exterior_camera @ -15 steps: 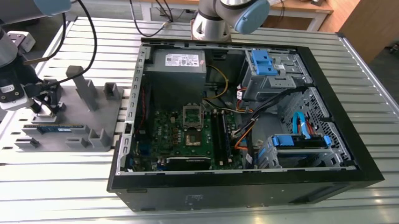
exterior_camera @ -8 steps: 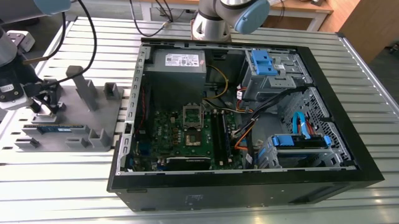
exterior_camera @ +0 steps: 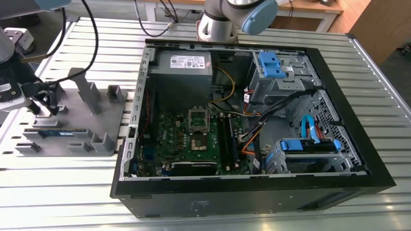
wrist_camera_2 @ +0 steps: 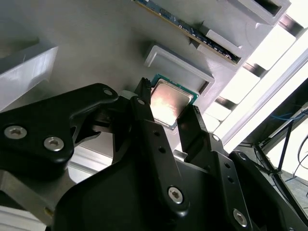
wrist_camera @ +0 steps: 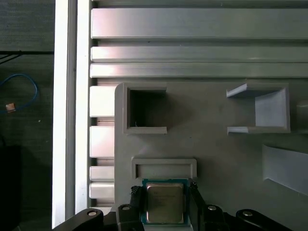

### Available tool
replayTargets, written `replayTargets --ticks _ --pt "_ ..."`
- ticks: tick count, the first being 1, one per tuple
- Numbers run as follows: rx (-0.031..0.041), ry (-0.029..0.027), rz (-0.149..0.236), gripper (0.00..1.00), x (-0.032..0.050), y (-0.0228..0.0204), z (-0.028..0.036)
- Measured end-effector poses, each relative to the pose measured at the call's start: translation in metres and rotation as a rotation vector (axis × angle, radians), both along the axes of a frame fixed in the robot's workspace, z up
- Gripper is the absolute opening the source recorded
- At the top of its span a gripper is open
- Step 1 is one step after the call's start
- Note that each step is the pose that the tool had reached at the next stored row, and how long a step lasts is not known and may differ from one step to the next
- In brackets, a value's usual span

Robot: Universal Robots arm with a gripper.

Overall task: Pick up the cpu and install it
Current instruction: 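Pick up the cpu and move it towards the insertion slot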

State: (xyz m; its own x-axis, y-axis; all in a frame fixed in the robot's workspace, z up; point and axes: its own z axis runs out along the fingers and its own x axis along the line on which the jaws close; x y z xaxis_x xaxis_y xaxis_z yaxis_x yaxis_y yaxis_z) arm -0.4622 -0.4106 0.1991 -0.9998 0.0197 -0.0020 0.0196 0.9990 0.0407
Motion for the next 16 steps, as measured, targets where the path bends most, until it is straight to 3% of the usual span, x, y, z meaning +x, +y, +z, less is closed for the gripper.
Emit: replayTargets --ticks 12,16 --pt "0.0000 0.0000 0.000 0.47 0.0000 0.0000 0.0183" --pt "0.0002 -0.0003 0.000 0.47 0.0001 0.0000 0.0204"
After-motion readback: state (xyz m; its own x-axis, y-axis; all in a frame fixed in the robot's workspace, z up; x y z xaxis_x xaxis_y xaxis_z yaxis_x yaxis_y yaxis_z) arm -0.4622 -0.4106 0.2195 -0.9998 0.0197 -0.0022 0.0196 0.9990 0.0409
